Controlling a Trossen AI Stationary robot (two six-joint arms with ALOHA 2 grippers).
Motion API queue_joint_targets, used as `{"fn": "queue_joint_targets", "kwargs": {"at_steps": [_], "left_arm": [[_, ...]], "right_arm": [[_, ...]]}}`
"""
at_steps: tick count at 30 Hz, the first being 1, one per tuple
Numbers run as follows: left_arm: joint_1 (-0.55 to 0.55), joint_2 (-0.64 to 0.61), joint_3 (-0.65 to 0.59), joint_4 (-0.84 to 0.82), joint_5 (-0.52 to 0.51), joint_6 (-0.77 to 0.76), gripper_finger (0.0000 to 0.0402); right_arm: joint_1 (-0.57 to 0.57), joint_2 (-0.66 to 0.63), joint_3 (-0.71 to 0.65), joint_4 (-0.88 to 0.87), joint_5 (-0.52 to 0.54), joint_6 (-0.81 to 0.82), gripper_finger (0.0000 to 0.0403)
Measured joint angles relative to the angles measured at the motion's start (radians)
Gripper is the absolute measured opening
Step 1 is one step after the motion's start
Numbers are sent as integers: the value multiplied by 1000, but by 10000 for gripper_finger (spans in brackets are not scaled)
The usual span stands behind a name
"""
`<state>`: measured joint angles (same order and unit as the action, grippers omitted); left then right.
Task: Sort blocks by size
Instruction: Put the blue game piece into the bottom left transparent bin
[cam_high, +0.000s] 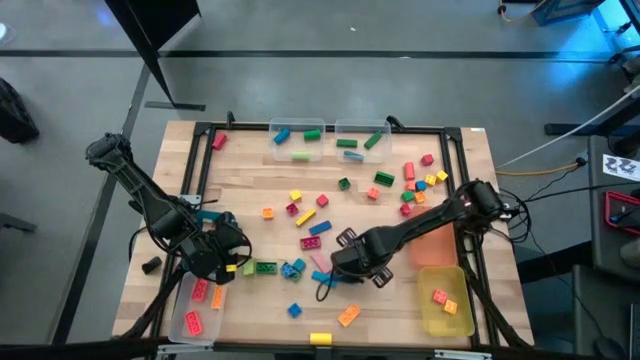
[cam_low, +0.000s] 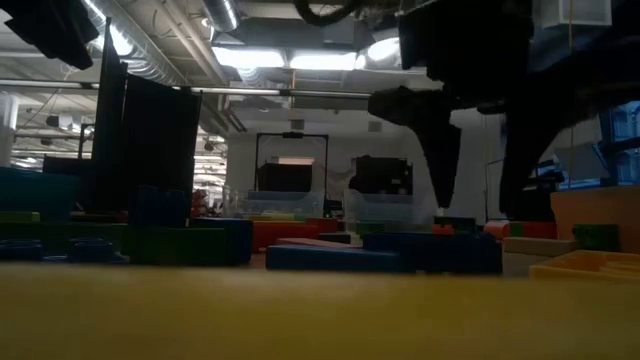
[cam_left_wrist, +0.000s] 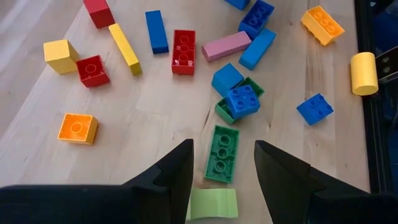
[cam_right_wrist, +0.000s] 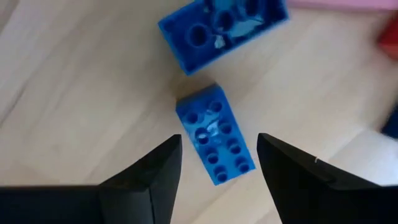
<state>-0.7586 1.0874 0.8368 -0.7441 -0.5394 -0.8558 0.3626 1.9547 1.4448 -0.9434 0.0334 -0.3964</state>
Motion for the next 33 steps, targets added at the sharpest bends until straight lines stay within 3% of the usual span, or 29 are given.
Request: {"fn": "queue_joint_targets", "kwargs": {"at_steps": [15, 23, 29, 33], "left_arm": [[0, -1, -9, 11, -9, 0, 155], [6, 1, -73, 60, -13, 0, 155], [32, 1, -112, 166, -27, 59, 155], [63, 1, -113, 278, -37, 194, 155]], "right_arm": [[-3, 61, 0, -14, 0, -61, 209], [-5, 95, 0, 3, 3, -5, 207], [-12, 95, 0, 8, 2, 153, 144], [-24, 95, 1, 7, 11, 212, 141]]}}
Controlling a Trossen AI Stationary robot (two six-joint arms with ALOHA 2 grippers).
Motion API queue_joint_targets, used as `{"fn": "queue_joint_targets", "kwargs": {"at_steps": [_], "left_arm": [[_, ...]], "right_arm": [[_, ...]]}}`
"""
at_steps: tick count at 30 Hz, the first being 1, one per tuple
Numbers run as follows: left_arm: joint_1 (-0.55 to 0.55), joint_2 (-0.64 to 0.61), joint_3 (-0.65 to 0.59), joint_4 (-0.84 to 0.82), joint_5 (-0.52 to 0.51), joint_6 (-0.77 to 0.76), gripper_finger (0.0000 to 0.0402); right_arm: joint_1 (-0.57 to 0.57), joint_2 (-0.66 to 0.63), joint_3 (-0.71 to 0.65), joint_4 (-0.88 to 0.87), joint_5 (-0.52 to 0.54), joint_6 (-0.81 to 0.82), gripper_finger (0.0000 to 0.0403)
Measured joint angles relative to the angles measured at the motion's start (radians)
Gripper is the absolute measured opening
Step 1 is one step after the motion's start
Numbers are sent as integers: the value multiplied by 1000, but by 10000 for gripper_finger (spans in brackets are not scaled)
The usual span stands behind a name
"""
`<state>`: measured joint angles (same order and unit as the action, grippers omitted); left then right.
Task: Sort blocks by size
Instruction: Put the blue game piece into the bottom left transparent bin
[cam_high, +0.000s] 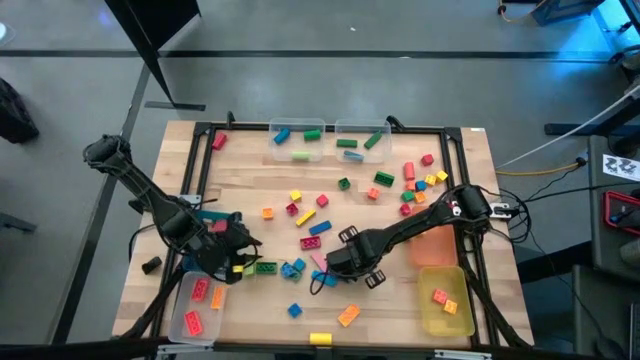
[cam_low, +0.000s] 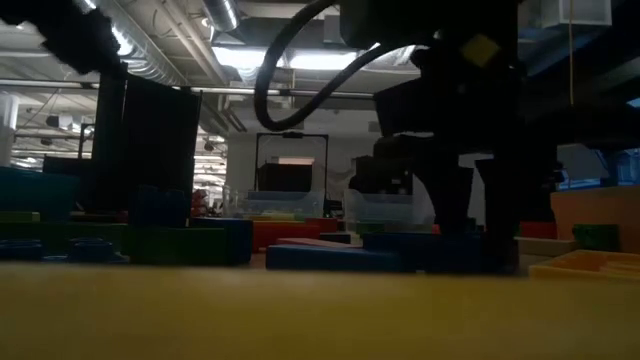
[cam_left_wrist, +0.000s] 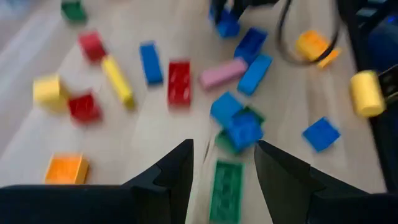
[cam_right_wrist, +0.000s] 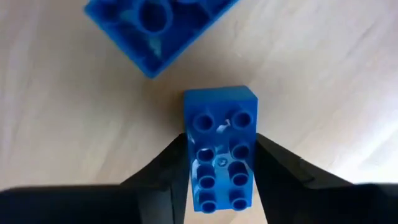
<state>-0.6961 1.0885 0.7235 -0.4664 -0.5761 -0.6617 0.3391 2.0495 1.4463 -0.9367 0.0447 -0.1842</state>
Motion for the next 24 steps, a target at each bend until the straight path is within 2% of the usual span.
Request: {"fn": "queue_joint_targets", "kwargs": {"at_steps": [6, 12, 19, 24], "left_arm": [[60, 0, 0, 235, -8, 313, 155], [114, 28, 0, 377, -11, 619, 155], [143, 129, 1, 437, -10, 980, 155], [143, 225, 1, 536, -9, 1245, 155]], "right_arm": [[-13, 1, 107, -46, 68, -5, 141], [-36, 0, 307, -85, 175, -55, 141], [-82, -1, 451, -63, 155, -76, 150], [-116, -1, 472, -14, 53, -76, 149]]}}
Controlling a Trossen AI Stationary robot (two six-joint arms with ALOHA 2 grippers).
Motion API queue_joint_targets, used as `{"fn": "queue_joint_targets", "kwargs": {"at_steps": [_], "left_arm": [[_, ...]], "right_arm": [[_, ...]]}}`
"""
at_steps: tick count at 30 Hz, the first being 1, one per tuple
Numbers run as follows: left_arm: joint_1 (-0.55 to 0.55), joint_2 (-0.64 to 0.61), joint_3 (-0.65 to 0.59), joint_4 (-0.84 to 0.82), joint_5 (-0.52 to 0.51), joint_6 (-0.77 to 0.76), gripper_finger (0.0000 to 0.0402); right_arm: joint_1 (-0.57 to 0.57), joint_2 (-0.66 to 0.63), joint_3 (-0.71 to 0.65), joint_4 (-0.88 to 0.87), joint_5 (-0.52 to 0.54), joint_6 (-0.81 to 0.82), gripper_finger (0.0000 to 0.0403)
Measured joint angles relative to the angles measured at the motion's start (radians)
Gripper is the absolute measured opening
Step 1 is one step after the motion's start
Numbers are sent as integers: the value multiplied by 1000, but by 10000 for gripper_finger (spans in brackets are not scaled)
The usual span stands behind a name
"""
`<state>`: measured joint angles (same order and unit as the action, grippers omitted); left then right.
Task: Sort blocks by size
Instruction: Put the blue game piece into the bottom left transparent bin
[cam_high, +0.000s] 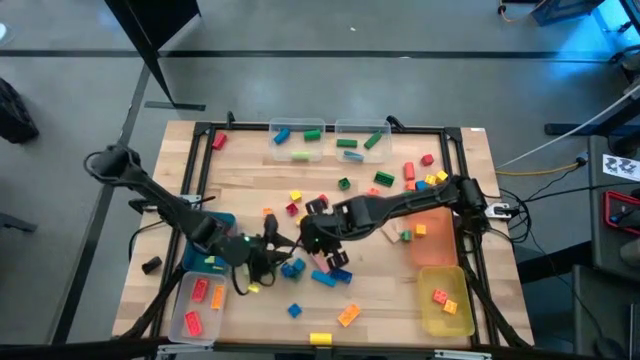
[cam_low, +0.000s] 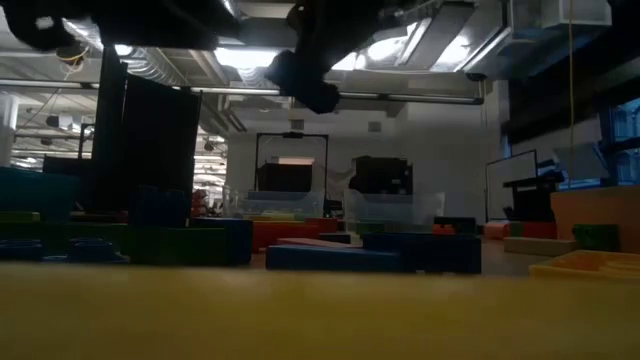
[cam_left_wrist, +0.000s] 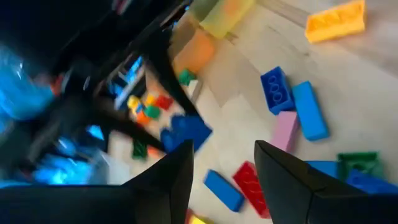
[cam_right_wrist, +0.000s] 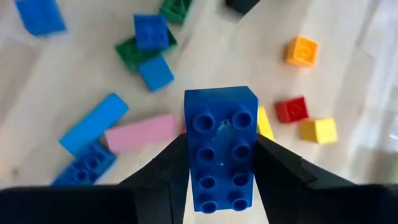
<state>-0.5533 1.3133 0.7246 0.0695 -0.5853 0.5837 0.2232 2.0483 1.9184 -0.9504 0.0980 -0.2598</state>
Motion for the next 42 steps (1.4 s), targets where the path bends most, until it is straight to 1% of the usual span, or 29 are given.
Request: {"fn": "queue_joint_targets", "kwargs": {"at_steps": [2, 5, 8, 10, 13, 16, 20, 27, 34, 37, 42], "left_arm": [[0, 38, 0, 46, 0, 106, 155], [0, 83, 0, 97, 0, 204, 155], [0, 120, 0, 140, -5, 272, 155], [-1, 139, 1, 181, -8, 303, 155], [-8, 147, 0, 229, -8, 342, 155], [-12, 148, 1, 277, -12, 387, 155], [-9, 148, 1, 324, -13, 416, 155], [15, 149, 1, 286, -12, 413, 155], [31, 149, 1, 287, -10, 416, 154], [30, 149, 1, 287, -10, 418, 137], [29, 149, 1, 283, -8, 389, 78]], "right_arm": [[-9, 0, -1, 20, -58, 2, 151], [-11, 0, -1, 34, -117, 3, 151], [-8, 0, -1, 37, -127, 4, 150], [-8, 0, -1, 35, -152, 8, 150], [-8, 0, -1, 37, -193, 44, 151], [-8, 0, -1, 42, -207, 65, 150], [-8, 0, -1, 45, -228, 101, 151], [-8, 0, -1, 77, -251, 106, 151], [-8, 0, -1, 109, -282, 107, 151], [-8, 0, -1, 117, -283, 106, 151], [-8, 0, -1, 118, -285, 106, 151]]}}
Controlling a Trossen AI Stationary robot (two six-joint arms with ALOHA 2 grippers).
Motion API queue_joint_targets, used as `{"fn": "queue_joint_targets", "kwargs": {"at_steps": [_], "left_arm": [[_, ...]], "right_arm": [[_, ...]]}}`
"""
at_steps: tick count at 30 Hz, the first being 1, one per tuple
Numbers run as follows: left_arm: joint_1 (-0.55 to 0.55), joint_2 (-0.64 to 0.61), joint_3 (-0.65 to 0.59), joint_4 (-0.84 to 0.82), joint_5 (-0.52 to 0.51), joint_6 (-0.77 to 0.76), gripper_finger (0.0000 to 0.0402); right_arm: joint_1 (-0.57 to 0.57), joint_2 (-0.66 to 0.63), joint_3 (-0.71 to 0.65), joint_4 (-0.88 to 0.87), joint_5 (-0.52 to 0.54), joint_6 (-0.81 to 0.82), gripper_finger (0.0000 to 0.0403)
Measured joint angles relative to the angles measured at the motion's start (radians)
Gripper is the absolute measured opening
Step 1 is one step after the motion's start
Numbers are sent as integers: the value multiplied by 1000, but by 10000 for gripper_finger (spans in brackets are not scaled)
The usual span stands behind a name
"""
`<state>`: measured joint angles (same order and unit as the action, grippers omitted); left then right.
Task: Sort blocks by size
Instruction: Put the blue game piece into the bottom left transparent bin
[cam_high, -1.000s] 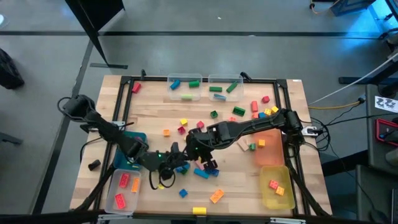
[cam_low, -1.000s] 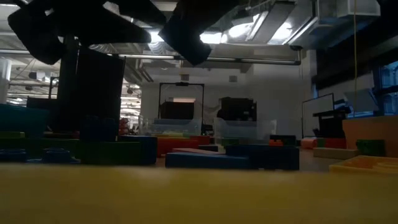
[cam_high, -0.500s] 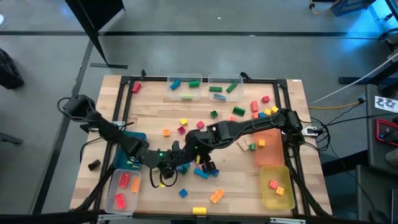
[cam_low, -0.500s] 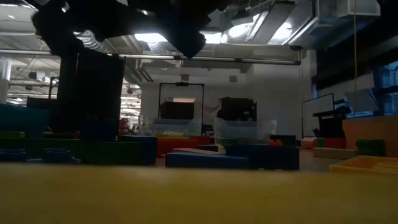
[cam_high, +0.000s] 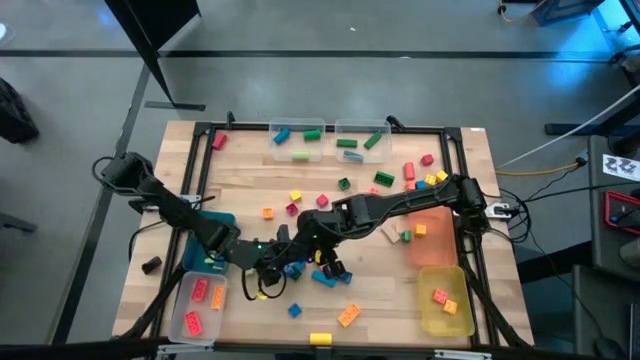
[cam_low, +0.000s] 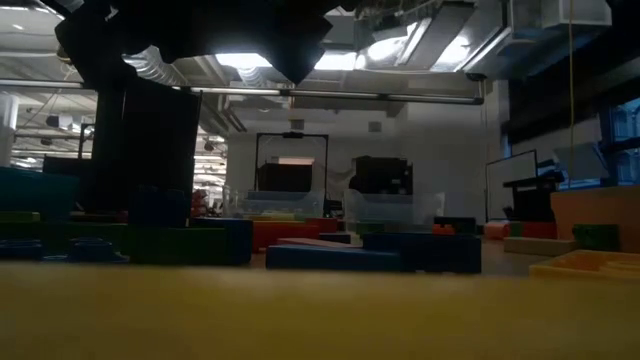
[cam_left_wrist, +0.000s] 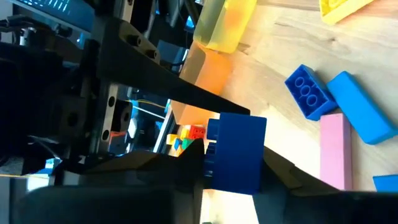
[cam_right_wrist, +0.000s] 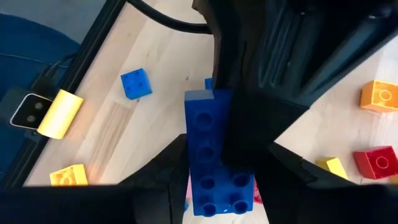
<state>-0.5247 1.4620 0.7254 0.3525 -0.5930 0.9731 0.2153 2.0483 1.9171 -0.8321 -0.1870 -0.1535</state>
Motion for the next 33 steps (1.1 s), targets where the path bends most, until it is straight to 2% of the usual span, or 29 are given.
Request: {"fn": "queue_joint_targets", "kwargs": {"at_steps": [7, 10, 18, 24, 30, 33], "left_arm": [[-6, 0, 0, 2, 10, -29, 78], [-16, 0, 0, 0, 9, -54, 78], [-66, 0, 0, -8, -9, -242, 78], [-145, 0, 0, -44, -2, -457, 78], [-258, -46, 0, -148, -55, -770, 78], [-322, -113, 10, -295, -65, -975, 78]], "right_arm": [[0, 0, 0, 2, -3, 6, 152], [2, 0, 0, 6, 30, 28, 164], [4, 0, 1, 11, 96, 96, 262], [-1, -1, 0, -88, 82, 95, 300], [-1, -2, 0, -270, 151, 95, 301], [0, -2, 0, -350, 197, 95, 297]]}}
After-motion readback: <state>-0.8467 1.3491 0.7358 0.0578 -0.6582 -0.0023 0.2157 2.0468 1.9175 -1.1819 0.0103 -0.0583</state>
